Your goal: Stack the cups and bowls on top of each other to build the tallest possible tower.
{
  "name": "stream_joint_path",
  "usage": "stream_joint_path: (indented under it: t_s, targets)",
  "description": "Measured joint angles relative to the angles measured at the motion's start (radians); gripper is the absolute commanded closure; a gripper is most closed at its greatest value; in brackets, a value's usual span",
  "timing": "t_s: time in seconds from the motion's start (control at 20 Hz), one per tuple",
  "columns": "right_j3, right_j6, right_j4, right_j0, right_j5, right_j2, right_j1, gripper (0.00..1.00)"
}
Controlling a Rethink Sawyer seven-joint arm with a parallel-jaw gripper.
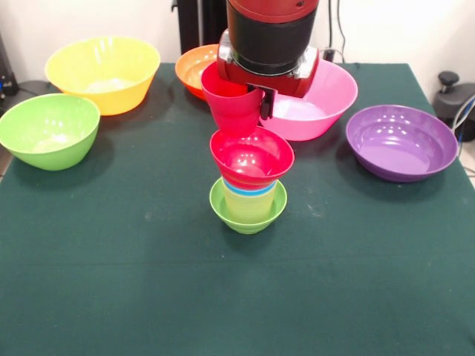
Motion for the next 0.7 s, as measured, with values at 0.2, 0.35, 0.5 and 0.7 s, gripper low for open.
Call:
stream_joint_path:
  t_s: [0.2, 0.35, 0.5, 0.7]
  targets:
    - [0.000, 0.000, 0.000, 0.000, 0.000, 0.000, 0.001, 1.00]
    - [0.000, 0.000, 0.000, 0.000, 0.000, 0.000, 0.004, 1.00]
    - [0.000, 0.000, 0.000, 0.000, 0.000, 0.000, 0.008, 1.00]
    - [0.000, 0.000, 0.000, 0.000, -0.014, 0.000, 0.013, 1.00]
